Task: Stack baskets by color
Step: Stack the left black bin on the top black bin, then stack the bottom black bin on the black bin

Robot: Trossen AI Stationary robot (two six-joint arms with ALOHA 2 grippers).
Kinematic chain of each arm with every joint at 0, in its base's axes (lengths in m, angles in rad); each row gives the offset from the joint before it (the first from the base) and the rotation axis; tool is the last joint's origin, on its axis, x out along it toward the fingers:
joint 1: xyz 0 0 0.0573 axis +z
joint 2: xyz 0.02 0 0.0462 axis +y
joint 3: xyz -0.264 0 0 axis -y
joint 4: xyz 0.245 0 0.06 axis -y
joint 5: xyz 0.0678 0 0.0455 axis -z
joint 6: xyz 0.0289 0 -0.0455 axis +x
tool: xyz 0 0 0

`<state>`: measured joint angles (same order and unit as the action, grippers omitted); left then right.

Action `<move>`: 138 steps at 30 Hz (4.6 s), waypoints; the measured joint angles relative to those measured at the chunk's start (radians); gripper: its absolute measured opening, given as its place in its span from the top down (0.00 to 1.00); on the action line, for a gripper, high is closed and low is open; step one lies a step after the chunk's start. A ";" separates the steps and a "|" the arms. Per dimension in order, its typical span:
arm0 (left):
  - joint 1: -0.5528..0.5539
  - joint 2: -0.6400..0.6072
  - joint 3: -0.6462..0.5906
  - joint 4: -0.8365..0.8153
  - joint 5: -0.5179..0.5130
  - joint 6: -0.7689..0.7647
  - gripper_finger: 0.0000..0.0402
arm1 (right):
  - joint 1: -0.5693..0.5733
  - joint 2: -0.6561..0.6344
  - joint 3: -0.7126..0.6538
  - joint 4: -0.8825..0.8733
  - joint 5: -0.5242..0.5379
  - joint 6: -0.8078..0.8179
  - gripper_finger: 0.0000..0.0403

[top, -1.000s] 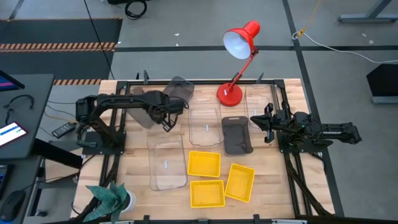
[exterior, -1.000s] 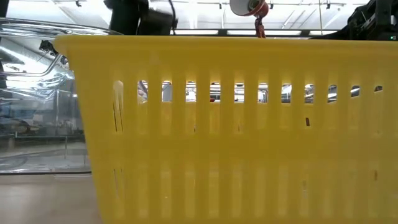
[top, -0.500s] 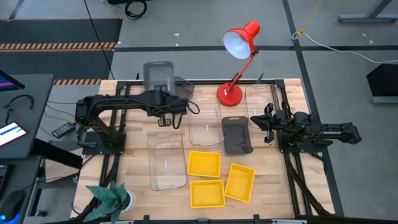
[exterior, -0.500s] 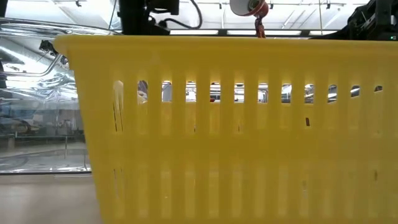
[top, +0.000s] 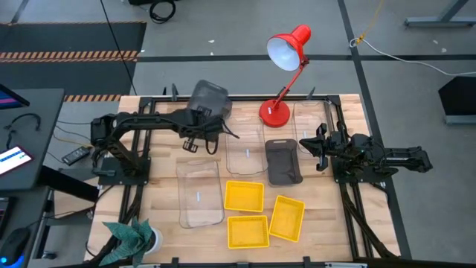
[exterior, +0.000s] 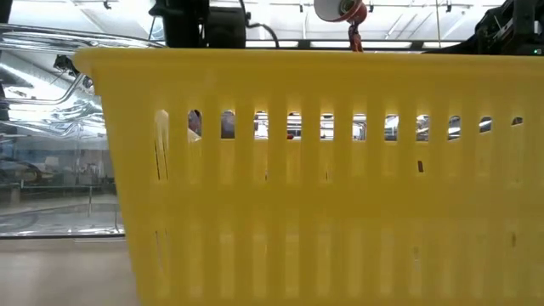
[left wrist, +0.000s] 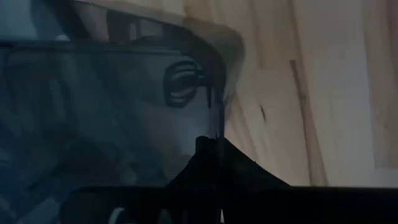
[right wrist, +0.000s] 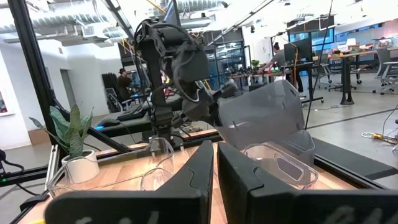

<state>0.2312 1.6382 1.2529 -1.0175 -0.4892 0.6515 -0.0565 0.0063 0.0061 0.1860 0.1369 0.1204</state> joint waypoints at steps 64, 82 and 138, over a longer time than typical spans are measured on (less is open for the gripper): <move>-0.271 -0.001 0.198 0.593 0.309 -0.527 0.65 | -0.004 0.006 0.000 0.207 0.130 0.075 0.93; -0.339 0.333 0.417 0.829 0.310 -0.678 0.69 | -0.005 0.196 0.156 -0.116 0.164 0.192 0.96; -0.365 0.714 0.783 0.543 0.378 -0.665 0.98 | -0.006 0.190 0.236 -0.254 0.163 0.166 0.96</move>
<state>-0.1342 2.3520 2.0359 -0.4741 -0.1112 -0.0132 -0.0624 0.1963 0.2424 -0.0681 0.2997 0.2859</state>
